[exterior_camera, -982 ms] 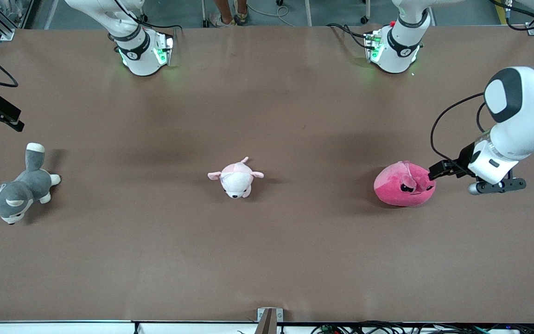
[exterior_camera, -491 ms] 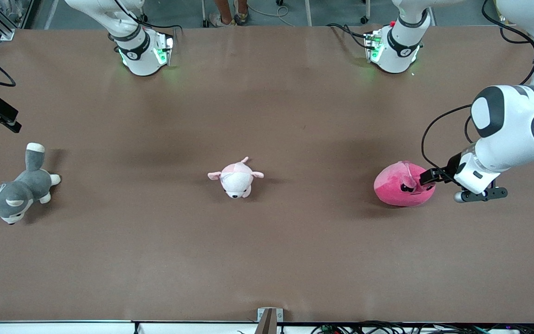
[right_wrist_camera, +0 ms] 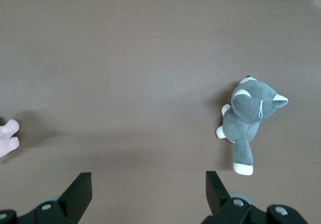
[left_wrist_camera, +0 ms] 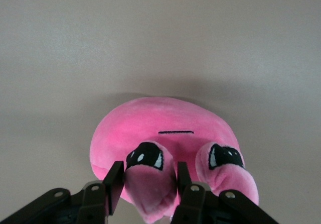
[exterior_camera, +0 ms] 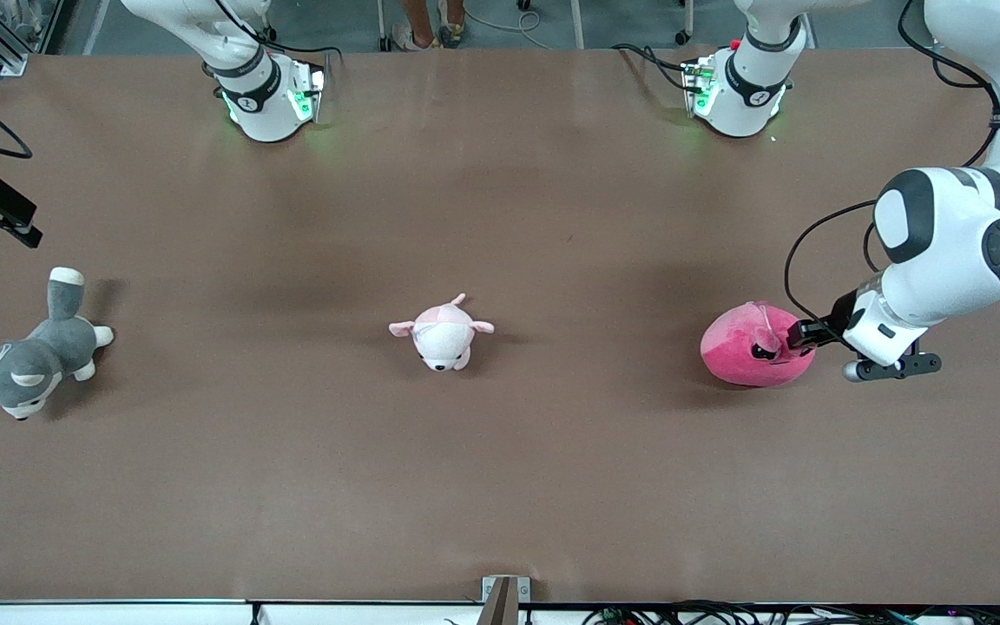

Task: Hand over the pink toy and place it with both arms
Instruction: 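Lift the pink plush with the left gripper and carry it toward the right gripper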

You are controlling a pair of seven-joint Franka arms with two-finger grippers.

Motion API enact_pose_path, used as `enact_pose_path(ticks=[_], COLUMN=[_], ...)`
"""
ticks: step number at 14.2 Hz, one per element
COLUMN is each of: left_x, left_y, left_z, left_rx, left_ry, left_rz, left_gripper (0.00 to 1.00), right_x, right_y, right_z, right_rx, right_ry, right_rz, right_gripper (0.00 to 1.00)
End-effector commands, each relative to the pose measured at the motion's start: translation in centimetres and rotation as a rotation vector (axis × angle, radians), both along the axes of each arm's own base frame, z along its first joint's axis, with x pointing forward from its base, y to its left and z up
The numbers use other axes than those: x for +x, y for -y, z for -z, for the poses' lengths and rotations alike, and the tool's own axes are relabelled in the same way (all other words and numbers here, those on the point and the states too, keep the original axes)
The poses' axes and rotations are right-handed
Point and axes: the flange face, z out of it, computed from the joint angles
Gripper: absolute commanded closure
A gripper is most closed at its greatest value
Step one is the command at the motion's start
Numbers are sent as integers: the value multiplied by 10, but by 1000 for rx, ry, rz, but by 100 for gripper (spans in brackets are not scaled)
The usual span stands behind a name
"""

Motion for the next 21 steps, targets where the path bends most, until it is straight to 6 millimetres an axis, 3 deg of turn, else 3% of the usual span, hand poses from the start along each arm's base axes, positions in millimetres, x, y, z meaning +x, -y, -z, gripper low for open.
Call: enact_pose_path(ticks=[1, 4, 7, 10, 11, 14, 16, 18, 21], left_x=[0, 1, 4, 5, 5, 5, 2, -2, -19], left_y=[3, 10, 15, 49, 64, 106, 153, 200, 269], left_z=[-3, -13, -61, -102, -112, -140, -165, -183, -205], left_rx=[-11, -12, -11, -33, -41, -66, -104, -145, -199], left_ry=[16, 32, 102, 104, 103, 104, 113, 120, 119], left_rz=[-10, -2, 4, -59, -80, -62, -89, -112, -142], left_gripper=[85, 99, 100, 100, 100, 100, 99, 99, 99], right_x=[1, 8, 9, 10, 17, 16, 13, 14, 14], right_y=[-8, -23, -25, -23, -22, -22, -27, -38, -54], right_z=[-2, 14, 15, 20, 32, 37, 37, 37, 37], right_rx=[68, 70, 60, 58, 58, 62, 80, 105, 235], right_ry=[0, -36, -38, -49, -73, -96, -123, -117, -121], right_rz=[4, -24, -32, -30, -28, -26, -31, -38, -42], right_gripper=[0, 0, 0, 0, 0, 0, 0, 14, 24])
